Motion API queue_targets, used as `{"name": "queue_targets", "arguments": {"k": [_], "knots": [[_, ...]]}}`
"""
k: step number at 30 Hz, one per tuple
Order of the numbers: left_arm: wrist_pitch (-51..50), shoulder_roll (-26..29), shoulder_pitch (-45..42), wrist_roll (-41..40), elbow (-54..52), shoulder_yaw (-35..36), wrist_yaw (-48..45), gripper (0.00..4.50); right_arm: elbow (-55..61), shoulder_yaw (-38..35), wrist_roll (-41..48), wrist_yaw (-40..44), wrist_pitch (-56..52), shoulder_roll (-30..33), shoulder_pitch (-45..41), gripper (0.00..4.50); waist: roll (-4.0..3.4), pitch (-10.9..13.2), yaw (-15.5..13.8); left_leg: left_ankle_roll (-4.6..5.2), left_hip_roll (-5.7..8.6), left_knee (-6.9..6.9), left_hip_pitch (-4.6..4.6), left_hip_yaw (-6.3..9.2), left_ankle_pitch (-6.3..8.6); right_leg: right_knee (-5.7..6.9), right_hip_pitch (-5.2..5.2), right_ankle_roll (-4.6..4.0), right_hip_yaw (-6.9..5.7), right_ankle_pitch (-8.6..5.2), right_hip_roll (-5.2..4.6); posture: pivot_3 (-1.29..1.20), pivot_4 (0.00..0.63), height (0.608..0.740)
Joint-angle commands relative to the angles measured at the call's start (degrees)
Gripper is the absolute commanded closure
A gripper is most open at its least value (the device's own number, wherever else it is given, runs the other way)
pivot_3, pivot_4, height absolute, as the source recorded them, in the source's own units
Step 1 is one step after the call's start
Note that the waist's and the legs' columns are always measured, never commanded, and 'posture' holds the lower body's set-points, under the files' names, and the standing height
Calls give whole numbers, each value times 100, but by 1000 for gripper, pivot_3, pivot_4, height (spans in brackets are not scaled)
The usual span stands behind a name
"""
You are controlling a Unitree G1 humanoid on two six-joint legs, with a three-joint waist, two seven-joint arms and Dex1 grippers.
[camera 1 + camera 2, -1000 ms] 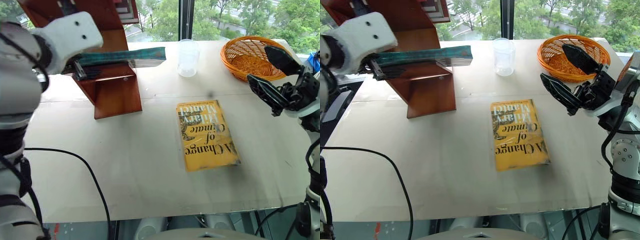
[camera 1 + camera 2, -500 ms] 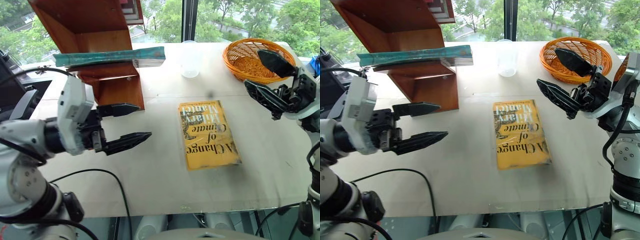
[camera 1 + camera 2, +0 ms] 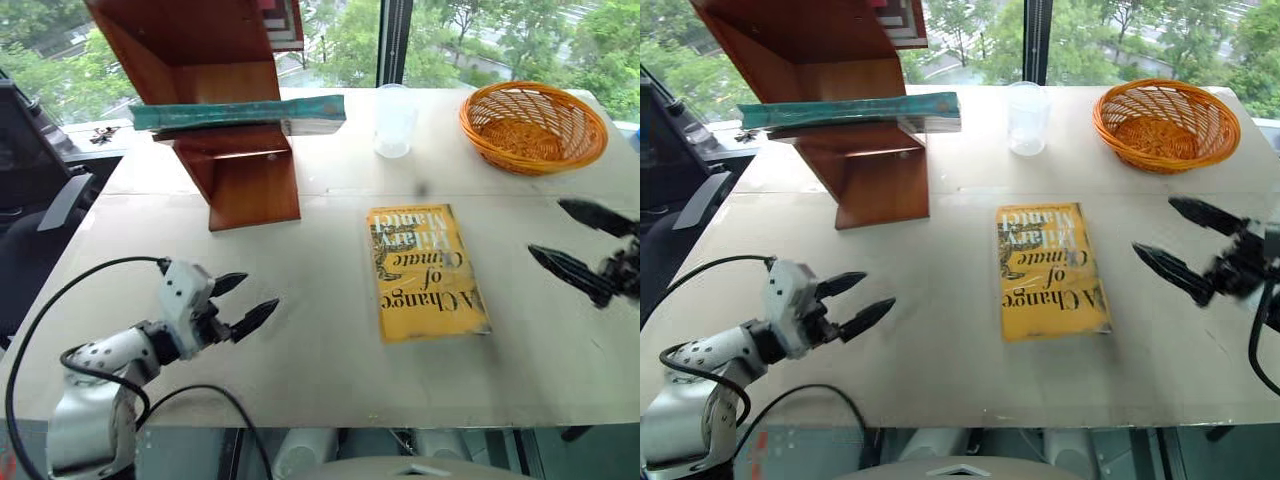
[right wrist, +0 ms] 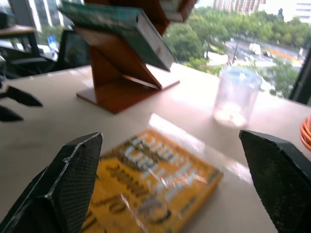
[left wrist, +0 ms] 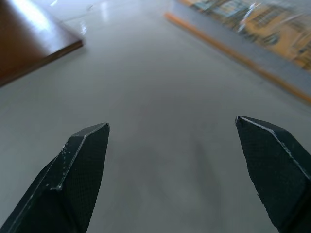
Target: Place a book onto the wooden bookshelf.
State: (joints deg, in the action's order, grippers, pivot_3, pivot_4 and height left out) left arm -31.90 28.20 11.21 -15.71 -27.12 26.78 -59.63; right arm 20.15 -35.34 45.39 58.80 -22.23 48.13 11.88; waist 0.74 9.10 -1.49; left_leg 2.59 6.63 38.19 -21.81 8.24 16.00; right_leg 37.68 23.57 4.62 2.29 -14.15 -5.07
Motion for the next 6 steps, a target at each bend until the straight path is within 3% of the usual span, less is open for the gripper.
{"name": "queue_targets", "arguments": {"k": [1,6], "knots": [[468,344,-112,-216,412,-28,-88,237,-345,-656,-437,307,2,218,671,0,-5,-3,-51,1,1,3,-1,0,1,1,-3,0,-2,0,-1,0,150,740],[607,658,-413,-479,802,-242,-161,237,-489,-738,-822,443,230,154,1158,0,-12,-7,-53,4,-3,5,6,-7,2,4,-5,-1,0,1,4,0,150,740]]}}
